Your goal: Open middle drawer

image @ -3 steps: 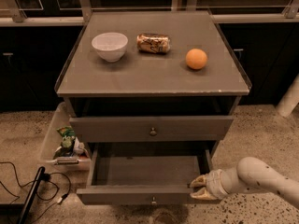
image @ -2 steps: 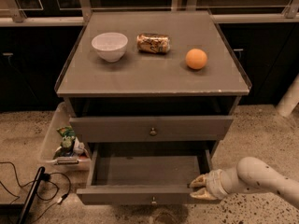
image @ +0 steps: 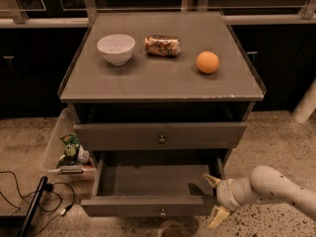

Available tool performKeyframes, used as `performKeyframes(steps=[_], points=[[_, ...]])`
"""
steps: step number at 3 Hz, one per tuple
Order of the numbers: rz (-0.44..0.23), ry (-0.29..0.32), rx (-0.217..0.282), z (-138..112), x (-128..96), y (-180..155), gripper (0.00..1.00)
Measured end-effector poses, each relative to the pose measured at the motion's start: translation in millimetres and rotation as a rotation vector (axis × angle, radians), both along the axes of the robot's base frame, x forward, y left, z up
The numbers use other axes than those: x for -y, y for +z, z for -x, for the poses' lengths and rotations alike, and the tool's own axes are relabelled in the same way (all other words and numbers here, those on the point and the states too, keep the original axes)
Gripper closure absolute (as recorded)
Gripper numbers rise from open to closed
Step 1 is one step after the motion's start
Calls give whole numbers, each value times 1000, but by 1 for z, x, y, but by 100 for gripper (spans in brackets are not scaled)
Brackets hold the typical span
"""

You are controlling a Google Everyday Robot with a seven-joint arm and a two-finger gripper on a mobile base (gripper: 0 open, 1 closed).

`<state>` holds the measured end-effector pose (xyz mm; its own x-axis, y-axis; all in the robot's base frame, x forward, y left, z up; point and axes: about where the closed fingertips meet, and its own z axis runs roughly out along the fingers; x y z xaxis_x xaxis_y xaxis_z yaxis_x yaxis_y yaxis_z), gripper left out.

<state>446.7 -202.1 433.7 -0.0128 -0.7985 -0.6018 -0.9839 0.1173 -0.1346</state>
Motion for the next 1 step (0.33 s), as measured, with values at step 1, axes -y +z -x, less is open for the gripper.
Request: performKeyframes(steps=[1], points=[[0, 0, 0, 0, 0, 0, 0]])
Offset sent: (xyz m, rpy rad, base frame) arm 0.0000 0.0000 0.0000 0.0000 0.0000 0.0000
